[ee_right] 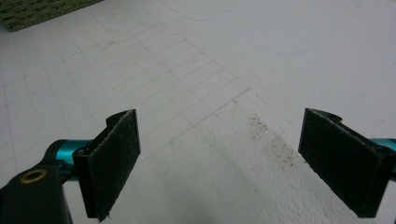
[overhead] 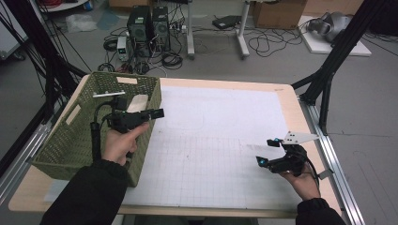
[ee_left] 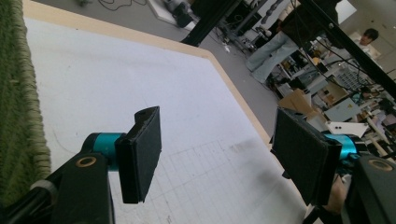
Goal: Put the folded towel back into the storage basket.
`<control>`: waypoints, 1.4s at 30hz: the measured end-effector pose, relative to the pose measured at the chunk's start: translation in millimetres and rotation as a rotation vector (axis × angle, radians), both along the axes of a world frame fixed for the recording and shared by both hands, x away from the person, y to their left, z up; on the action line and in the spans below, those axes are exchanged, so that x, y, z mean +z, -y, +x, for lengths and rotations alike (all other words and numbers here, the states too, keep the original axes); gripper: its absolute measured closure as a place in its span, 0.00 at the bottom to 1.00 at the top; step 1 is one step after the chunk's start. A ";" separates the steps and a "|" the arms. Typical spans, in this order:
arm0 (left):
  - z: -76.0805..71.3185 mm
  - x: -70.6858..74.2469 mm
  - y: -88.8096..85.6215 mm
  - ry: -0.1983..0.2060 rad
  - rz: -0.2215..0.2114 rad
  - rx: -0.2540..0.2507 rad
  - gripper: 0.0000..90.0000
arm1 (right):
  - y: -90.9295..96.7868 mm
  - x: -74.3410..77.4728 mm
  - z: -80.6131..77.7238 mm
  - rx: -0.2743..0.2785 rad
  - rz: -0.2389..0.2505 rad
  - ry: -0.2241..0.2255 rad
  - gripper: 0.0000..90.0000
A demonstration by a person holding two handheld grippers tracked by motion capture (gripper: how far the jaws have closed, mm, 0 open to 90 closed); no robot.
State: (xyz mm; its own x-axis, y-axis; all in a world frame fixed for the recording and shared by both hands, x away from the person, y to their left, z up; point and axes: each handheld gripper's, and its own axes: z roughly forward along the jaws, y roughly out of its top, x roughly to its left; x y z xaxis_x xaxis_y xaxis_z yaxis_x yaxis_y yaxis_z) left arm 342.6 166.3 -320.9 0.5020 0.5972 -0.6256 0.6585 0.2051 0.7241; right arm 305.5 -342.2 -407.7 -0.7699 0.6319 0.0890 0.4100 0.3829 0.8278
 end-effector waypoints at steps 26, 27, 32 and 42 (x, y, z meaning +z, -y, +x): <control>-8.1 -7.6 40.5 0.024 0.036 0.040 0.34 | -0.6 2.2 0.4 0.005 0.005 0.002 0.13; -8.5 -8.0 42.0 0.022 0.033 0.037 0.34 | -0.6 2.2 1.0 0.009 0.007 0.007 0.13; -11.5 -8.4 50.3 0.031 0.030 0.031 0.34 | -0.6 2.5 1.2 0.010 0.007 0.009 0.13; -16.2 -11.8 67.9 0.062 0.061 0.019 0.34 | -0.1 3.1 1.2 0.011 0.014 0.012 0.13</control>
